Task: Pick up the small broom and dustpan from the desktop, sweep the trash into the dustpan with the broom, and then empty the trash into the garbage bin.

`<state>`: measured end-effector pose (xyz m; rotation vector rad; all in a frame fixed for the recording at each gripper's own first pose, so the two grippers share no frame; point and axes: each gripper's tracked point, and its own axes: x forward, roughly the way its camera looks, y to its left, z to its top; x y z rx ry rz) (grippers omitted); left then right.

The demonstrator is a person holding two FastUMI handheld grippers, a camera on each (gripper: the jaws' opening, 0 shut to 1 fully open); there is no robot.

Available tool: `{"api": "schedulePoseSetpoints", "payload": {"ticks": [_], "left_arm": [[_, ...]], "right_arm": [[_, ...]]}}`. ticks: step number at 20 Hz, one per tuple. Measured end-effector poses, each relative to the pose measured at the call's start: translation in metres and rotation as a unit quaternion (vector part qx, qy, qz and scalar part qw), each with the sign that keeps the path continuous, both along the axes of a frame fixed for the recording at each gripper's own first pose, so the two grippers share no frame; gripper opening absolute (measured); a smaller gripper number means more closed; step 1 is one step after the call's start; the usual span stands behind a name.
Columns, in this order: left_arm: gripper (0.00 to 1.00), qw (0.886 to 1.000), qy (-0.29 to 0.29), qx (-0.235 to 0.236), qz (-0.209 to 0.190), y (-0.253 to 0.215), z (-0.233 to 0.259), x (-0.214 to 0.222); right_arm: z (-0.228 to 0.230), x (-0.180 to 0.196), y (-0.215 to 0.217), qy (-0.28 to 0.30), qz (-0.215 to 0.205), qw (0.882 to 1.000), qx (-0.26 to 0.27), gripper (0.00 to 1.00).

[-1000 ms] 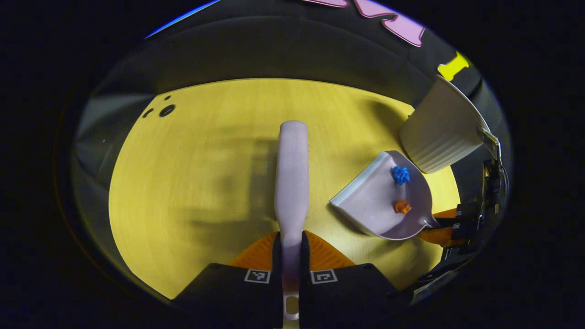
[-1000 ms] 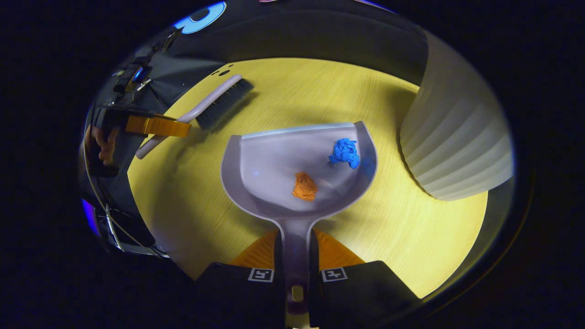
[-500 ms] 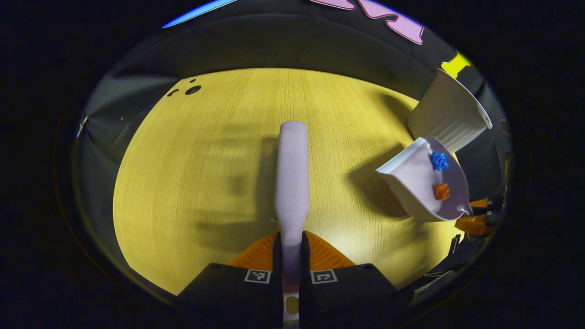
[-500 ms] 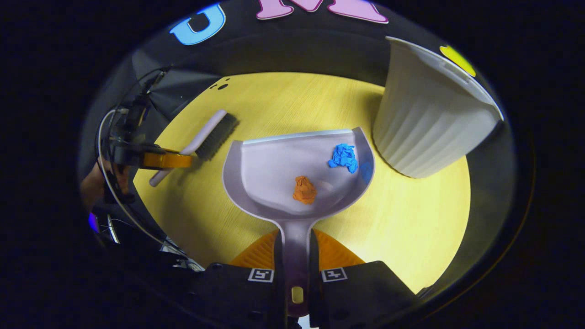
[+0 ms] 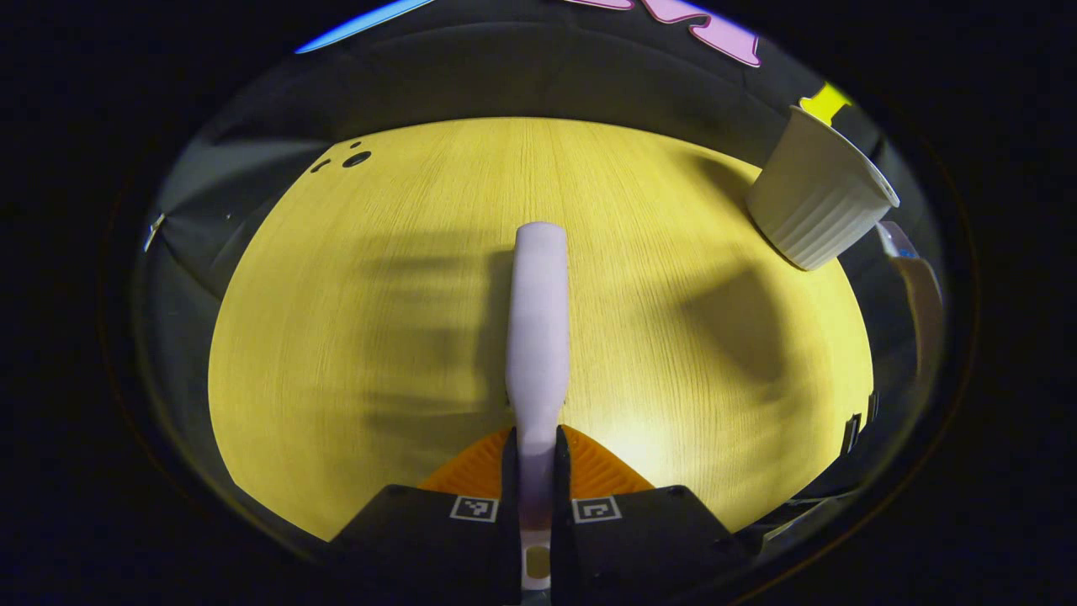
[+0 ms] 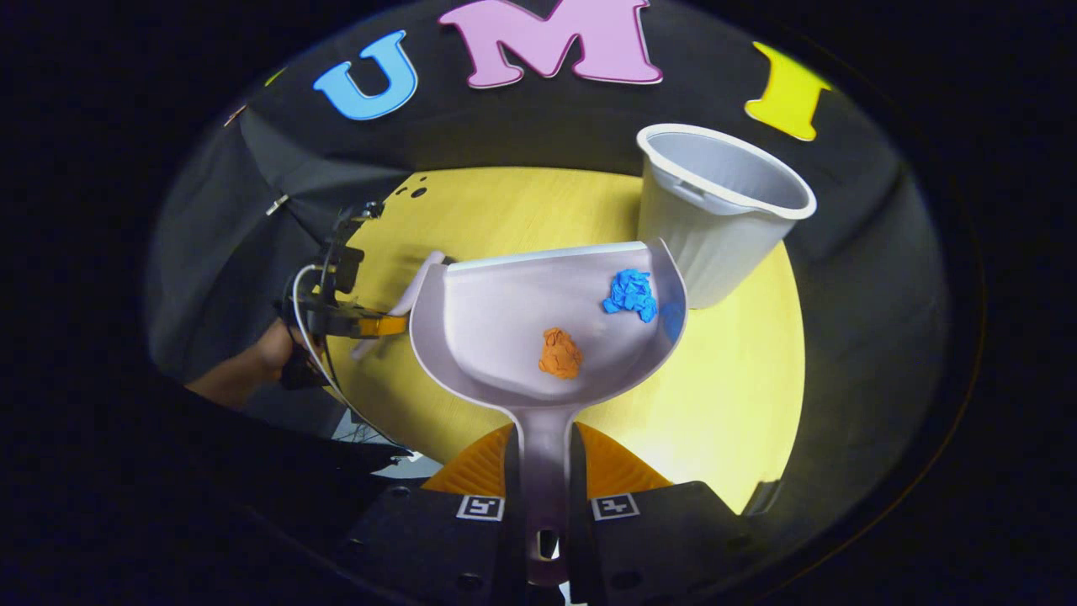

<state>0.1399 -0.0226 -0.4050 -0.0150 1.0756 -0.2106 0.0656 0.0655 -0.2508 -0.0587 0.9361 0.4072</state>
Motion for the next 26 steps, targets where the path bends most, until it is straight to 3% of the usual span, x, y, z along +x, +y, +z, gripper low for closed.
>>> {"api": "schedulePoseSetpoints", "payload": {"ticks": [3,6,11,14,17,21,22,26], "left_arm": [[0.18,1.000,-0.001,0.001,-0.005,-0.005,-0.002,-0.004],[0.14,1.000,-0.001,0.004,-0.007,-0.006,-0.001,-0.006],[0.21,1.000,-0.001,0.010,-0.008,-0.005,-0.002,-0.009],[0.17,1.000,0.000,0.011,-0.006,-0.005,-0.003,-0.012],[0.18,1.000,-0.003,0.009,-0.004,-0.004,-0.005,-0.016],[0.18,1.000,-0.005,0.006,-0.001,-0.003,-0.007,-0.019],[0.21,1.000,-0.005,0.006,-0.001,-0.004,-0.007,-0.019],[0.18,1.000,-0.006,0.006,-0.001,-0.004,-0.007,-0.023]], "right_arm": [[-0.004,0.014,-0.016,-0.030,-0.003,0.998,-0.058,0.22],[0.000,0.010,-0.015,-0.001,-0.024,1.000,-0.018,0.22],[0.040,0.025,-0.014,-0.020,-0.011,1.000,0.000,0.22],[0.065,0.033,-0.009,-0.015,-0.006,0.999,0.028,0.23],[0.071,0.033,-0.010,-0.015,0.012,1.000,0.009,0.22],[0.083,0.035,-0.002,-0.019,0.020,0.999,0.022,0.22],[0.088,0.040,-0.006,-0.025,0.017,0.999,0.020,0.22],[0.103,0.076,-0.042,-0.043,-0.017,0.999,0.001,0.23]]}}
